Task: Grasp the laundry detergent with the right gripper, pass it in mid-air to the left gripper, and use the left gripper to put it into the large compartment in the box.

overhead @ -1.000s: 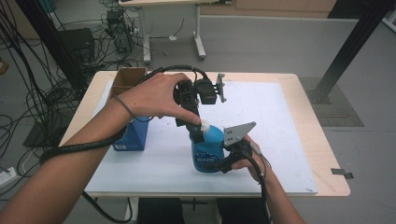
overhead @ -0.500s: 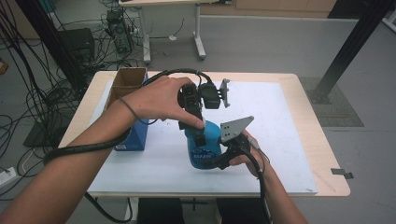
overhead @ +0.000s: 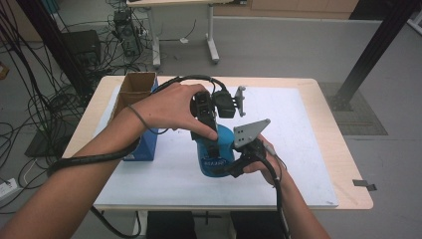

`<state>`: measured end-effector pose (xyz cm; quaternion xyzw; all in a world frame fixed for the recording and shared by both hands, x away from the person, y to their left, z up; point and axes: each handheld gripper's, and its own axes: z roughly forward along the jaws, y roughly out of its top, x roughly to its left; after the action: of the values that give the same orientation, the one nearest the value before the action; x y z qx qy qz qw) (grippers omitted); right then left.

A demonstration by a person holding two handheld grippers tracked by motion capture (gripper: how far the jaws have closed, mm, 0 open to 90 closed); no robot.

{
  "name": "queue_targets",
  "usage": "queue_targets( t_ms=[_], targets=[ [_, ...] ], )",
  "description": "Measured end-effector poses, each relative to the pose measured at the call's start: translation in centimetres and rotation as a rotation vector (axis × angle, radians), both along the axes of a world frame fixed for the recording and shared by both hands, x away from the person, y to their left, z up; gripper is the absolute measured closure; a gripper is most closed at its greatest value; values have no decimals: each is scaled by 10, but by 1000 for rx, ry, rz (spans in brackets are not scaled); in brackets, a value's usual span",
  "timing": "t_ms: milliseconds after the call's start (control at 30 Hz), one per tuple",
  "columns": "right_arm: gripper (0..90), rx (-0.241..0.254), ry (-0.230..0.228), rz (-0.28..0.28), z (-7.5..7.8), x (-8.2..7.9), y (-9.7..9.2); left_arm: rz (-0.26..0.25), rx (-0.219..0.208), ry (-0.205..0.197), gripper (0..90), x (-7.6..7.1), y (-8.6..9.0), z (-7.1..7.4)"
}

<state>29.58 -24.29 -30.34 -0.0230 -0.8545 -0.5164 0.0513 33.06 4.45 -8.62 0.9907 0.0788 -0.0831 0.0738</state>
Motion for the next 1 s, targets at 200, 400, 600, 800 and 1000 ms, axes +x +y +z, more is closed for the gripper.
queue_targets(
  t_ms=[200, 400, 600, 800, 1000],
  targets=[
    [406, -1, -1, 2, 2, 0, 1, 0, -1, -2, 101, 0, 1, 0],
    [405, 3, 0, 4, 2, 0, 1, -2, 2, -13, 164, -3, 1, 1],
    [406, 2, -2, -1, 1, -1, 0, -8, 1, -22, 263, -4, 0, 2],
    [406, 3, 8, -8, 1, -1, -1, -13, -7, -16, 361, -4, 0, 3],
    [406, 3, 6, -8, 0, -1, -2, -17, -2, -17, 364, -5, -1, 3]
  ],
)
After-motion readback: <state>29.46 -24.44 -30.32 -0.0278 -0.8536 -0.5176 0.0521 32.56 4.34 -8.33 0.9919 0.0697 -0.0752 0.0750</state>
